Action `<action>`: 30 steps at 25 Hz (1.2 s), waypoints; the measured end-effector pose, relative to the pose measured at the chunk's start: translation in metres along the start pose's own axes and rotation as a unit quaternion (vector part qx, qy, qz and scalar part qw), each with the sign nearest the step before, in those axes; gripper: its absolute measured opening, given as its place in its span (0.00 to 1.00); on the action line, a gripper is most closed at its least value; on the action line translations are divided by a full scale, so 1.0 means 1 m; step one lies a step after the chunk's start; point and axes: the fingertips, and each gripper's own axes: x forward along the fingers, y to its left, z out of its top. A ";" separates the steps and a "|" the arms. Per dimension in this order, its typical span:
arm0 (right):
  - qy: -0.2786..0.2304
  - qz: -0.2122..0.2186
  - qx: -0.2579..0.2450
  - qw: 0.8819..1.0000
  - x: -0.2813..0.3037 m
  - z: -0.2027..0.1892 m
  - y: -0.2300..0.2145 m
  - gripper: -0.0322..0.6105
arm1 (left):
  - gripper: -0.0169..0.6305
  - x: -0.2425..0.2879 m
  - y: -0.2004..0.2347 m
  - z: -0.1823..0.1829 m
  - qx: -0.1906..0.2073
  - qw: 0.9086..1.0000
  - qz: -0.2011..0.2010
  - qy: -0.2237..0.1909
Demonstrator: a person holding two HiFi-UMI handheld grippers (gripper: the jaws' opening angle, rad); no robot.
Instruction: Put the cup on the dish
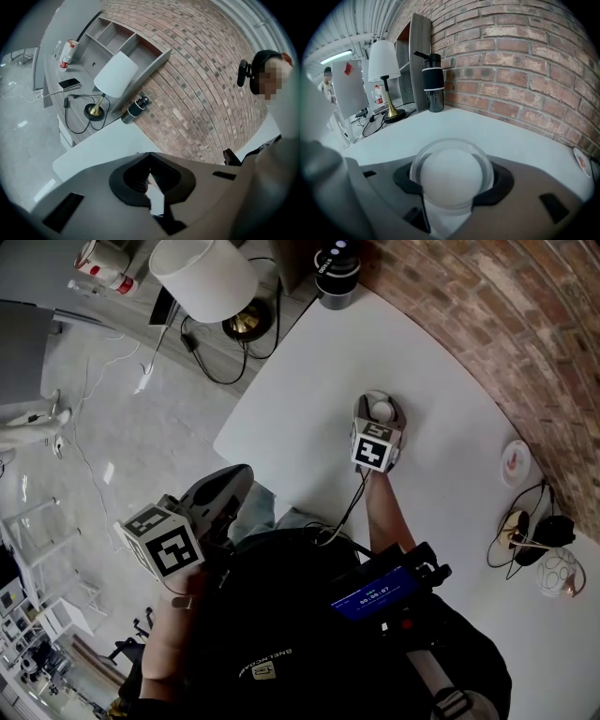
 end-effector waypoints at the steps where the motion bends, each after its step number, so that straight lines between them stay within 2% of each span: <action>1: 0.000 0.002 0.000 1.000 0.000 0.000 0.001 0.44 | 0.04 0.000 0.000 0.000 -0.001 1.000 0.000 -0.001; 13: -0.008 0.009 0.002 1.000 -0.002 -0.005 0.001 0.44 | 0.04 -0.007 0.000 -0.005 -0.005 1.000 -0.001 -0.009; 16: -0.014 0.010 0.003 1.000 -0.004 -0.004 0.002 0.51 | 0.04 -0.009 0.000 -0.008 -0.006 1.000 0.001 -0.010; 30: -0.023 0.013 -0.005 1.000 -0.022 -0.004 0.001 0.53 | 0.04 -0.021 -0.002 -0.016 -0.004 1.000 0.000 -0.016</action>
